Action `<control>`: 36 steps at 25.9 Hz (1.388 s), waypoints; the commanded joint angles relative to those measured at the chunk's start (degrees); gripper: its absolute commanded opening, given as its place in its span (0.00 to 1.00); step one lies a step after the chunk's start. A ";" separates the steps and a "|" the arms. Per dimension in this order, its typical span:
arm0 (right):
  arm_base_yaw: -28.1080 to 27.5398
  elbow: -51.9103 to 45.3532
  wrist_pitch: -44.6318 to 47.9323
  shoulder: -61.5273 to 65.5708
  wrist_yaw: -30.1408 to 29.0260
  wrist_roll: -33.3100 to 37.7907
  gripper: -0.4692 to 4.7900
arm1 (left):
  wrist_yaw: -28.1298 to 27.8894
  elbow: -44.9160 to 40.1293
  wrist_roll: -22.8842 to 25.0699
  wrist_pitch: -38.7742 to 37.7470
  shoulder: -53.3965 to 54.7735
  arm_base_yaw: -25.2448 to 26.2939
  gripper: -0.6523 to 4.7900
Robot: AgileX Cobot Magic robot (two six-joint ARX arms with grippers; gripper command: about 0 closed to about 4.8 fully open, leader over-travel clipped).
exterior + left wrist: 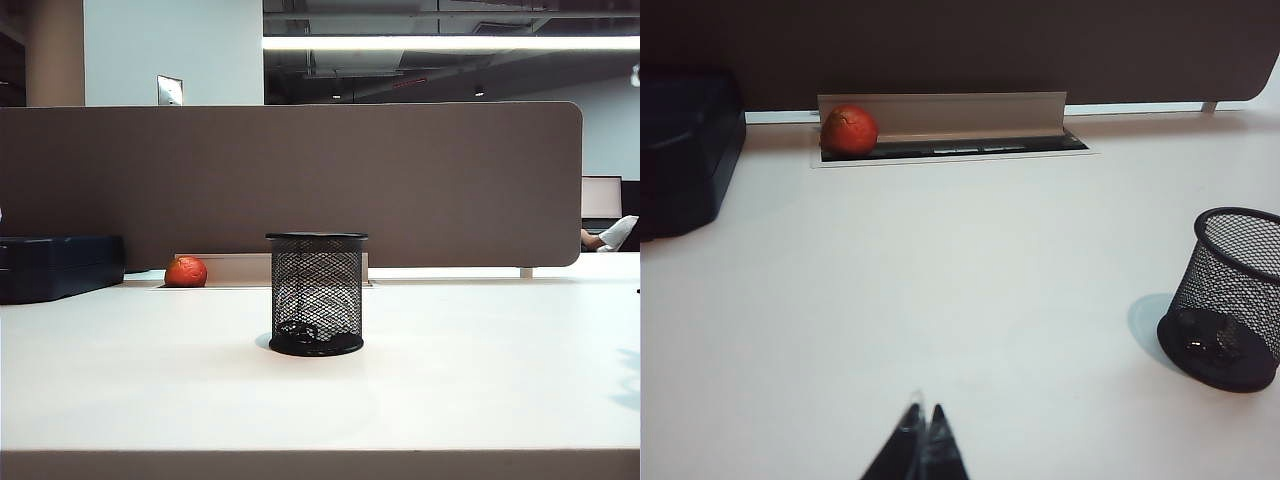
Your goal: Pick up a bunch of keys from the table, then put them into the black basket.
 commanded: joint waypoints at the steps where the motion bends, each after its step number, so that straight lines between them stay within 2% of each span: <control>1: -0.22 -2.95 1.84 -3.65 0.59 0.17 0.08 | -0.26 0.22 1.60 0.83 0.04 0.02 0.11; 9: -6.82 -12.11 3.56 -17.03 0.48 4.24 0.08 | -1.84 0.22 2.58 2.14 0.04 0.02 0.11; 11: -8.26 -14.23 4.50 -20.57 -0.37 4.26 0.08 | -3.04 0.22 2.60 2.89 0.04 0.02 0.11; 14: -8.81 -18.38 4.55 -29.99 -0.85 4.26 0.08 | -8.96 -0.09 2.58 5.11 0.04 0.02 0.11; 17: -8.81 -21.57 4.15 -36.92 0.13 4.24 0.08 | -8.94 -1.33 2.56 7.72 0.04 0.02 0.11; 21: -8.94 -23.15 5.16 -37.75 1.53 4.22 0.08 | -8.96 -1.92 2.73 8.11 0.07 0.00 0.11; 31: -8.94 -31.10 14.40 -37.70 2.47 3.52 0.08 | -9.16 -7.72 3.67 19.54 0.04 -0.02 0.11; 36: -8.94 -33.14 15.06 -37.73 2.45 1.03 0.08 | -9.14 -7.69 4.07 19.45 0.04 -0.02 0.11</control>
